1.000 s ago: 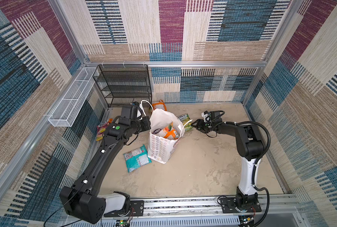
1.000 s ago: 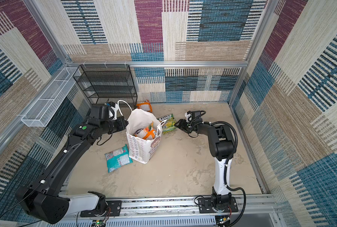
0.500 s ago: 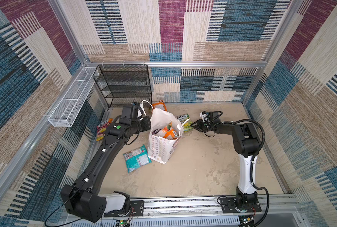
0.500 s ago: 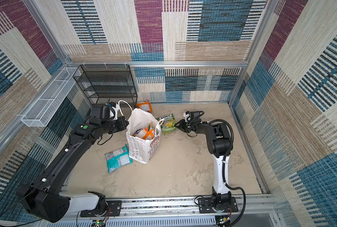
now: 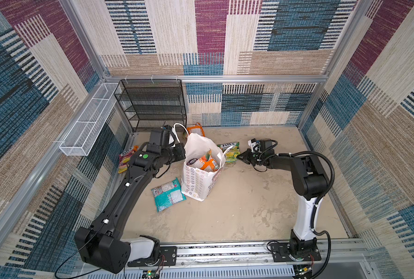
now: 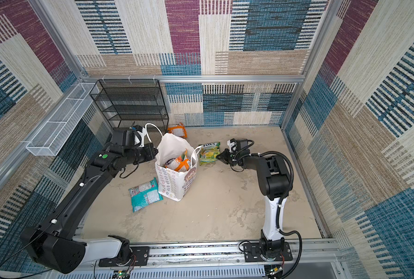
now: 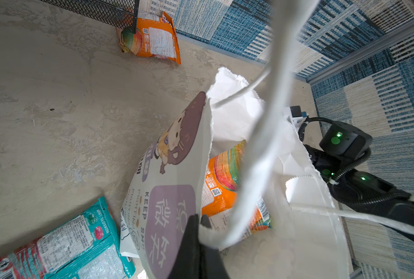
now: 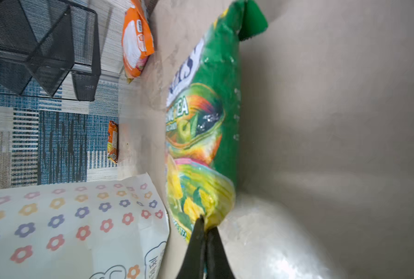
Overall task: Place the snacks into the paper bag
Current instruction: 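Lift the green FOX'S packet with the right gripper over the bag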
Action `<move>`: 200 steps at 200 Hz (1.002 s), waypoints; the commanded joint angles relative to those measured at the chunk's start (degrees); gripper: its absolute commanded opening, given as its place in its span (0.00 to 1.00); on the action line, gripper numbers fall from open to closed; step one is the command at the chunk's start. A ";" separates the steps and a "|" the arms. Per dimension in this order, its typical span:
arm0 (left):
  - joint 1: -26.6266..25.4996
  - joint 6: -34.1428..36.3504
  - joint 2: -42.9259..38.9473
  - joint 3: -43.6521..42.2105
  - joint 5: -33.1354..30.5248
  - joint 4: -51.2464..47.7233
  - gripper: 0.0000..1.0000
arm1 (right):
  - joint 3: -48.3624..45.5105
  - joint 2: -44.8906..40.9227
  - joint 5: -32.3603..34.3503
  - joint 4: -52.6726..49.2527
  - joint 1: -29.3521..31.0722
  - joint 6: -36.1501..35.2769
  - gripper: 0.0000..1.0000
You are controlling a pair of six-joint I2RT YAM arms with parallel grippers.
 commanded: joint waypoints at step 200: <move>-0.08 2.07 -0.58 0.48 -0.04 -1.24 0.01 | 20.17 -35.06 18.99 -17.75 22.58 -7.74 0.00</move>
